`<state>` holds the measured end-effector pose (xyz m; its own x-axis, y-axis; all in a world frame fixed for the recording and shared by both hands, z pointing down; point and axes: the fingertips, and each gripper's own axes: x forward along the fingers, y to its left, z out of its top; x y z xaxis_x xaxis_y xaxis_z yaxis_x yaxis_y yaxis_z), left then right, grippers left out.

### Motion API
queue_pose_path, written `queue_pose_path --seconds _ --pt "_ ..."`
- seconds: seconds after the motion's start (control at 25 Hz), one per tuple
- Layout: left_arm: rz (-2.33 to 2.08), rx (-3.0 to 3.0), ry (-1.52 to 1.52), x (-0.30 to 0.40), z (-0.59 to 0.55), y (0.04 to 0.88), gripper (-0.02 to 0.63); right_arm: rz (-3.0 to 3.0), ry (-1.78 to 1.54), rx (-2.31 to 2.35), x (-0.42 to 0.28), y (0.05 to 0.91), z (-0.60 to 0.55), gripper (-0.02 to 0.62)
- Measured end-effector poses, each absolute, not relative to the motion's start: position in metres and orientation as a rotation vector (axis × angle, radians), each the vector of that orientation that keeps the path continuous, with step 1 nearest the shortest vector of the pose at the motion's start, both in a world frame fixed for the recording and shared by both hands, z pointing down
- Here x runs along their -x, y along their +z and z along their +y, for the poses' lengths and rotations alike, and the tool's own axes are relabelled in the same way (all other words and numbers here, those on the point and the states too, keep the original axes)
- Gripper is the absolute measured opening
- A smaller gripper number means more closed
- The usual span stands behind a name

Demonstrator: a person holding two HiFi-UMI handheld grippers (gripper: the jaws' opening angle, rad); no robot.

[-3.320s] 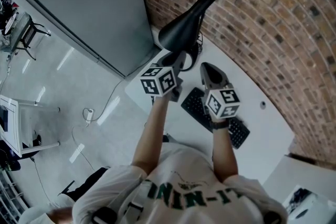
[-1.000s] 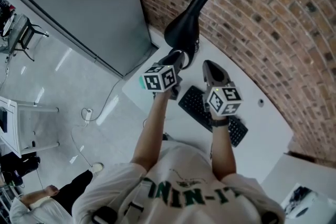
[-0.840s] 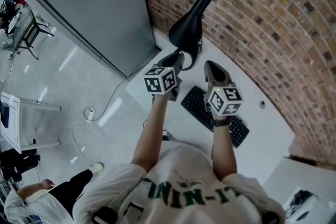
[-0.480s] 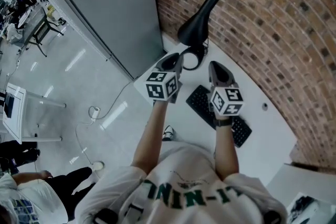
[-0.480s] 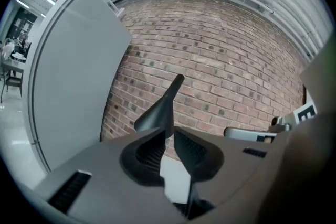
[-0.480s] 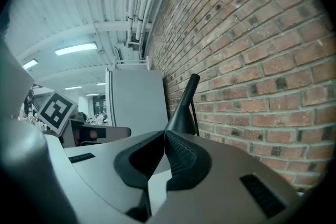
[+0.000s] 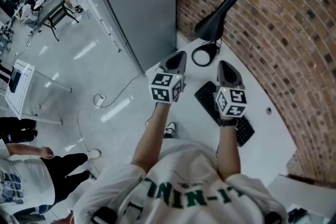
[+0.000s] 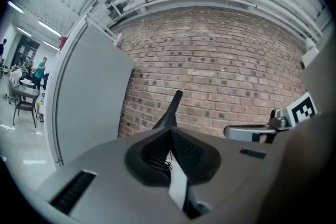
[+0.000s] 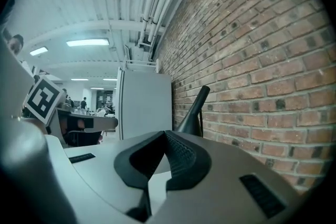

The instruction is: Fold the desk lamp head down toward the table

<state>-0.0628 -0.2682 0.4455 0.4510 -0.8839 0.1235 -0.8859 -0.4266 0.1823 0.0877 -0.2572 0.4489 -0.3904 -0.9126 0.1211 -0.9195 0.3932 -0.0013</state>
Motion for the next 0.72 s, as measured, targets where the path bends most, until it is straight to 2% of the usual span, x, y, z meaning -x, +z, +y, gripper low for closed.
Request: queue_pose_path --seconds 0.72 --pt "-1.685 -2.519 -0.008 0.066 -0.18 0.432 0.002 -2.574 0.097 -1.677 -0.088 0.441 -0.18 0.005"
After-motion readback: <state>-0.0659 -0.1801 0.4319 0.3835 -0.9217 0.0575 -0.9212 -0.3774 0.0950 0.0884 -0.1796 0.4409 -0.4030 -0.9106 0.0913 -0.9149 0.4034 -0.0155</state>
